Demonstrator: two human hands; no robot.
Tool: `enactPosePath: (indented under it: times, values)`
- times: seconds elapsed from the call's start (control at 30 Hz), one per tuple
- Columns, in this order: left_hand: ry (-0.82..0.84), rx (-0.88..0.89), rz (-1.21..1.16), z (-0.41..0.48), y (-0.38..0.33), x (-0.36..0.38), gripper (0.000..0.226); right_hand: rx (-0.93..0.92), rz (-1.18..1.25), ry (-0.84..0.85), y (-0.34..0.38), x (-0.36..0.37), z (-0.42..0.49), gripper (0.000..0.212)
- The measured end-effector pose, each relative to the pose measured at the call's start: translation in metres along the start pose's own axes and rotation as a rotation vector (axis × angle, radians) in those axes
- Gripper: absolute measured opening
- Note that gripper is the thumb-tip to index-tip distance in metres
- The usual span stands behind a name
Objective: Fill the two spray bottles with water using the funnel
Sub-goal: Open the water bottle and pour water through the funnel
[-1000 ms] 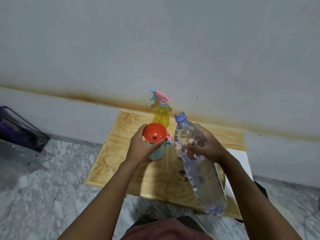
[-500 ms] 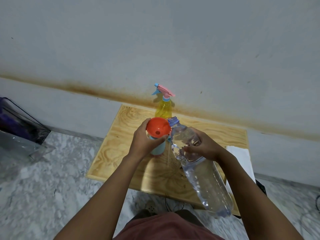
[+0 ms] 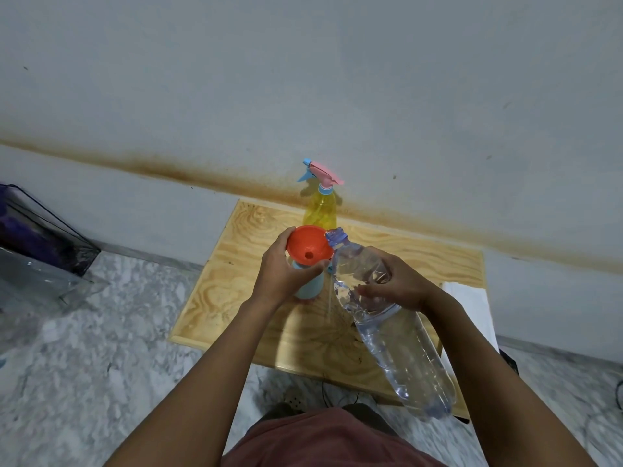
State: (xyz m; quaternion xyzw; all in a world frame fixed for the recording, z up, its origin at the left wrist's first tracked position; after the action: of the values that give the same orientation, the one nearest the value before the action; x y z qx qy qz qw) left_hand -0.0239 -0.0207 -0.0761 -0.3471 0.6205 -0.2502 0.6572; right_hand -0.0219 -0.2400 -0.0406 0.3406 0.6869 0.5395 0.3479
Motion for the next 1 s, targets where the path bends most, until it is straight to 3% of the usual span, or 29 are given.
enactPosePath:
  times: [0.5,1.0]
  values:
    - [-0.001,0.018,-0.046,-0.0033,-0.0016,-0.002,0.081,0.114,0.038,0.04,0.0041,0.0068,0.0032,0.046]
    - [-0.004,0.018,-0.04,-0.0043,-0.0019,-0.0027,0.088,0.179,0.064,0.042,0.0062,0.0072,-0.0012,0.05]
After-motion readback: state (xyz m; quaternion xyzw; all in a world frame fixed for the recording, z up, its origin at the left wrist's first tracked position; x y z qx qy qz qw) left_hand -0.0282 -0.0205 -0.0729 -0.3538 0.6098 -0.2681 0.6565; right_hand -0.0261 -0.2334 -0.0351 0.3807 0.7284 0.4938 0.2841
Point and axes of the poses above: each hand's wrist, its own z-axis towards the middle knuckle, its own x-axis out of the palm, y = z × x, the point moved 5 cm from there along z, towards the middle knuckle, and after that the axes turned 13 degrees about z, right-handed, at the moved point
